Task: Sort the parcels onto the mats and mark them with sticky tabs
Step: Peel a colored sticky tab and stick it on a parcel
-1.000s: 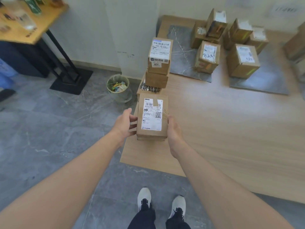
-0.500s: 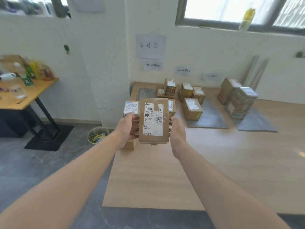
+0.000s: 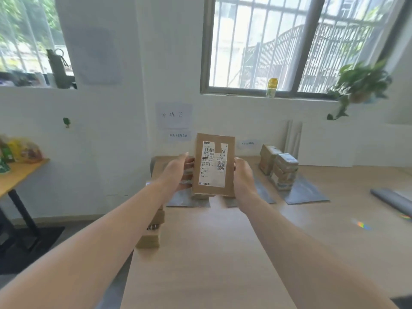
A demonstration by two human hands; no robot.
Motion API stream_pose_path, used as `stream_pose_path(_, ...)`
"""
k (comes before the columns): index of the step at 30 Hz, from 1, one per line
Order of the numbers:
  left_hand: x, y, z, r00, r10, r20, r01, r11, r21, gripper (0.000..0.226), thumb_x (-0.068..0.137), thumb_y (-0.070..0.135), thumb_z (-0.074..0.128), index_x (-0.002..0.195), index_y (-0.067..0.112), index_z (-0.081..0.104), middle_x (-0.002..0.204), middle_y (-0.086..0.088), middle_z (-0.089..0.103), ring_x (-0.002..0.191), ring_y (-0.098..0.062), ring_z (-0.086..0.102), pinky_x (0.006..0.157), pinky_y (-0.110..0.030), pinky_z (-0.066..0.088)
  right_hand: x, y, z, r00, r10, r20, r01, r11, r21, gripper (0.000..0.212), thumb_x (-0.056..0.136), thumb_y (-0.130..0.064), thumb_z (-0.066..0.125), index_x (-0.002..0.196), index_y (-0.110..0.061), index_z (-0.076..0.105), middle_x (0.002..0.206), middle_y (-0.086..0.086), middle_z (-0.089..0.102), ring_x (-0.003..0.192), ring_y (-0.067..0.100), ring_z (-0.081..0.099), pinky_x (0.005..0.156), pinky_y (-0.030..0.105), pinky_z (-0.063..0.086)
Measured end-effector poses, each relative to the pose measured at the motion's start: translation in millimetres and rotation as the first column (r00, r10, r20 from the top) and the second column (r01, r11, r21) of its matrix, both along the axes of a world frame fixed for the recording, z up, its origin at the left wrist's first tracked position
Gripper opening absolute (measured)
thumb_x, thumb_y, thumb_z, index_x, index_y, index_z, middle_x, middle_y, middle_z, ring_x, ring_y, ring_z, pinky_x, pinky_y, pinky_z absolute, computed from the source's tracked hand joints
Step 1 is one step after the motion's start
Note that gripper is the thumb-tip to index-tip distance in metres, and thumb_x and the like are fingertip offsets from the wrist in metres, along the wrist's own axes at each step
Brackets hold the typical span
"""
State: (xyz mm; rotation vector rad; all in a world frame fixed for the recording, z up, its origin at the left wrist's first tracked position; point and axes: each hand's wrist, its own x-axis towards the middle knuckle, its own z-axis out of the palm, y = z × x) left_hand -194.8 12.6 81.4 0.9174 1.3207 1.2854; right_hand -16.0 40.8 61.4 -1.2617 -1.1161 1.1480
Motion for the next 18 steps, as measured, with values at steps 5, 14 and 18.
stream_pose_path(5,14.7,-2.4,0.9,0.998,-0.037,-0.041,0.037,0.999,0.002,0.043,0.105,0.043,0.038,0.116,0.014,0.068,0.12,-0.007,0.071,0.108,-0.03,0.067,0.095,-0.048,0.055,8.5,-6.4,7.6,1.0,-0.021,-0.001,0.021,1.0,0.016,0.034,0.093,-0.045,0.041,0.094,-0.022,0.065,0.089,-0.008,0.074,0.086,0.016,0.066,0.075,0.034,0.048)
stream_pose_path(14,65.7,10.5,-8.1,0.997,-0.037,-0.07,0.037,0.999,-0.006,0.036,0.106,0.041,0.037,0.101,0.023,0.068,0.104,0.002,0.073,0.096,-0.025,0.069,0.081,-0.04,0.058,53.8,10.5,-1.0,1.0,0.005,0.002,-0.005,1.0,-0.018,0.05,0.077,-0.055,0.04,0.101,-0.019,0.066,0.099,0.003,0.076,0.099,0.027,0.071,0.088,0.045,0.055)
stream_pose_path(18,112.1,21.1,-22.1,0.998,-0.01,-0.068,0.008,1.0,-0.021,0.035,0.105,0.041,0.039,0.101,0.025,0.069,0.105,0.003,0.073,0.092,-0.022,0.069,0.083,-0.042,0.058,100.1,26.7,-16.8,0.999,0.027,-0.017,-0.028,0.999,-0.028,0.039,0.091,-0.047,0.042,0.106,-0.016,0.062,0.102,0.003,0.073,0.096,0.022,0.068,0.085,0.041,0.054)
